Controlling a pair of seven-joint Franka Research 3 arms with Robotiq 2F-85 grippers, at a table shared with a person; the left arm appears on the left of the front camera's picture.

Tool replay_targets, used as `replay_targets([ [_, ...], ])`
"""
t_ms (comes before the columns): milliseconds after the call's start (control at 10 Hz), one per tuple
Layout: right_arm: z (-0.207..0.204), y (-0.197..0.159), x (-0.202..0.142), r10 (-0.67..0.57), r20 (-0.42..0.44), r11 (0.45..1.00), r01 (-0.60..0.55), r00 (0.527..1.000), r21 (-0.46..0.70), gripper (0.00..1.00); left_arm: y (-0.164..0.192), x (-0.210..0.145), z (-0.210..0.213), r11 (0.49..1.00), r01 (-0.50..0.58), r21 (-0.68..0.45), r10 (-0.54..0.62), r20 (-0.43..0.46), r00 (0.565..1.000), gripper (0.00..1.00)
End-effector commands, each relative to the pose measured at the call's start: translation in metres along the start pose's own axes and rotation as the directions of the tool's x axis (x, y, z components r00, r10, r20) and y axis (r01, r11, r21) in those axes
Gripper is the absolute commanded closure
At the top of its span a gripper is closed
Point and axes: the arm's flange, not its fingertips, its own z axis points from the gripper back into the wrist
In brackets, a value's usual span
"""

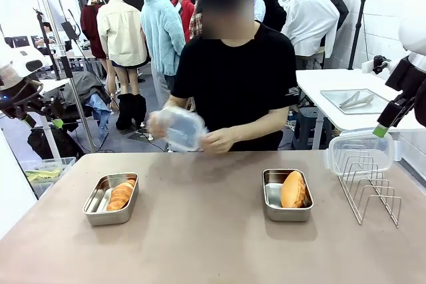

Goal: Place the bread in airtight containers.
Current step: Pick up one Airtight Container lid and hand it to the human.

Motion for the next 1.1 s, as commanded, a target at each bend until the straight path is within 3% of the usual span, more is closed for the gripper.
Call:
replay_targets([
  [0, 0.003, -0.0015, 0.0028, -0.004, -0.027, 1.0, 0.004, 1.0, -0.005, 0.22, -0.0003, -0.0004, 0.0009, 1.0, -0.018, 0.006, 0.018, 0.002, 1.0, 0.26],
  [1000, 0.003, -0.0015, 0.0028, -0.004, -0.027, 1.0, 0.004, 1.0, -0.005, 0.22, -0.0003, -0.0004, 0.0009, 1.0, -0.018, 0.006, 0.018, 0.002, 1.0, 0.26],
])
